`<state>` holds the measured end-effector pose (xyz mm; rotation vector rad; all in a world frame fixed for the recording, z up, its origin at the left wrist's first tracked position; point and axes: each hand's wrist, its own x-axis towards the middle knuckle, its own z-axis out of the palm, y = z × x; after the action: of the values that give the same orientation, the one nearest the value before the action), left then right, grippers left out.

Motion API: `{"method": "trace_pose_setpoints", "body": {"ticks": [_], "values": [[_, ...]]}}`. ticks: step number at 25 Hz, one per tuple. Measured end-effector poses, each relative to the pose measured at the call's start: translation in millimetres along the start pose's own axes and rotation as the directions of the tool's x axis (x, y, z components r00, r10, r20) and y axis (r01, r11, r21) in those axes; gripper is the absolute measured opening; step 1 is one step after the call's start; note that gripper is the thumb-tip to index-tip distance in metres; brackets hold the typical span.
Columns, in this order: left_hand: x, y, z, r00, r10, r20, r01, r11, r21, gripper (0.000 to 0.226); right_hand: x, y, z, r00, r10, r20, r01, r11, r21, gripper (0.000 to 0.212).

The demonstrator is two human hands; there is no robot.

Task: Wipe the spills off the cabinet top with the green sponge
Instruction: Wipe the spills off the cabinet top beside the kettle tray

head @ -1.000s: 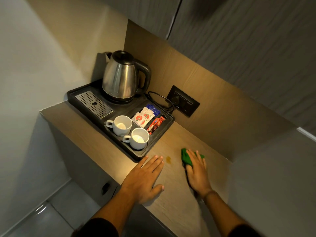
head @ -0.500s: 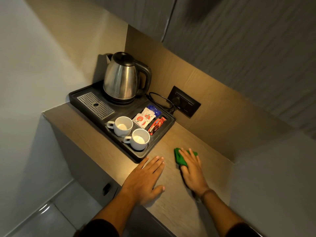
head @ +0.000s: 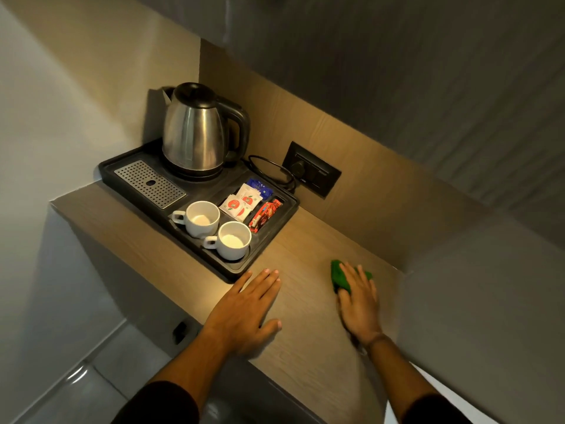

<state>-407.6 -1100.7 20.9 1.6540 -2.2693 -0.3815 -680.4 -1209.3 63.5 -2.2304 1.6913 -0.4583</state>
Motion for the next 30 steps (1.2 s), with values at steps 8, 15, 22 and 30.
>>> {"method": "trace_pose_setpoints", "body": {"ticks": [8,15,22,30], "values": [[3,-3,5,1.000,-0.009,-0.015,0.009,1.000,-0.010,0.082,-105,44,-6,0.960,-0.237,0.145,0.245,0.969,-0.033,0.071],[3,-5,3,1.000,0.015,-0.016,-0.016,1.000,-0.014,0.084,-69,-35,19,0.995,-0.019,0.101,0.019,1.000,-0.002,0.064],[3,-7,1,0.999,0.034,0.034,-0.035,0.999,0.039,0.084,-117,-7,-7,0.993,0.114,0.012,-0.113,0.992,-0.062,0.068],[3,-7,-1,0.998,0.039,0.044,-0.044,0.995,0.094,0.084,-187,-42,26,0.992,-0.017,0.122,0.019,1.000,-0.020,0.079]]}}
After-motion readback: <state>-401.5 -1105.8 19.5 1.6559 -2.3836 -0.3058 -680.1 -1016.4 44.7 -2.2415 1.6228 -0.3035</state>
